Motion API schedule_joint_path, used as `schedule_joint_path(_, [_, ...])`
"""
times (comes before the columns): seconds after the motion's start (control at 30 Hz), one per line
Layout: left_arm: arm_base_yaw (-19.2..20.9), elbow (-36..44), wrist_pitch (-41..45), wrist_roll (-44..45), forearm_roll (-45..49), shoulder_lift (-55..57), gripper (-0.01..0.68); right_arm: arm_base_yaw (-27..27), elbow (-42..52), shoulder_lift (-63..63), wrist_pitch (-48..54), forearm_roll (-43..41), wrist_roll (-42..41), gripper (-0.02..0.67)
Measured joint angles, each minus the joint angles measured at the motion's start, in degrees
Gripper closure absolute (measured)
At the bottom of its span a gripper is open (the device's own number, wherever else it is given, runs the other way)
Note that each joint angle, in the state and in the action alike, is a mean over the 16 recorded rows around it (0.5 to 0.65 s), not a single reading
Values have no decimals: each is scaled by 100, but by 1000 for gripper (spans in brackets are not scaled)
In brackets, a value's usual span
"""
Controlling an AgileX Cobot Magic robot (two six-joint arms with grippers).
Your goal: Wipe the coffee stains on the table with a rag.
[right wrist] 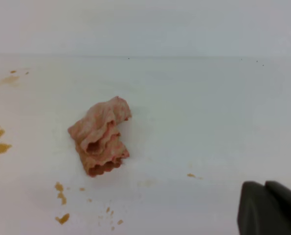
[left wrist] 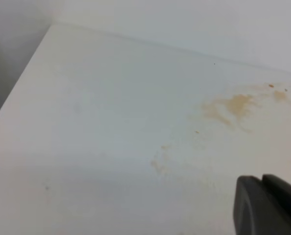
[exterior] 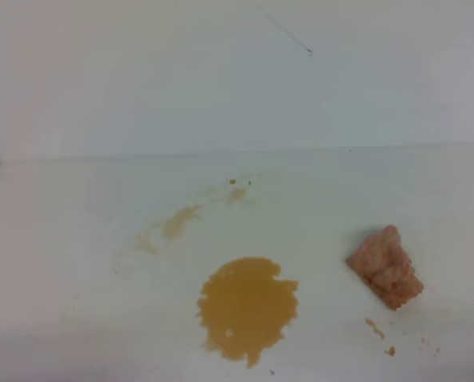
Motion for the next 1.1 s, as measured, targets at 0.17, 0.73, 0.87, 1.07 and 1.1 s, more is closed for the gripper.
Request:
schedule_joint_path(0.17, [0,0,0,0,0,0,673,0,13,0,-7,1,0,652])
schedule_joint_path(0.73, [0,0,0,0,3,0,675,0,0,1,-5,4,0,652])
schedule_joint_path(0.87, [0,0,0,0,6,0,676,0,0,1,-16,6,0,652])
schedule_joint_path(1.07, [0,0,-6,0,10,0,675,0,0,3,-229,10,0,652])
schedule_joint_path(1.1, [0,0,-6,0,10,0,675,0,0,3,-284,10,0,652])
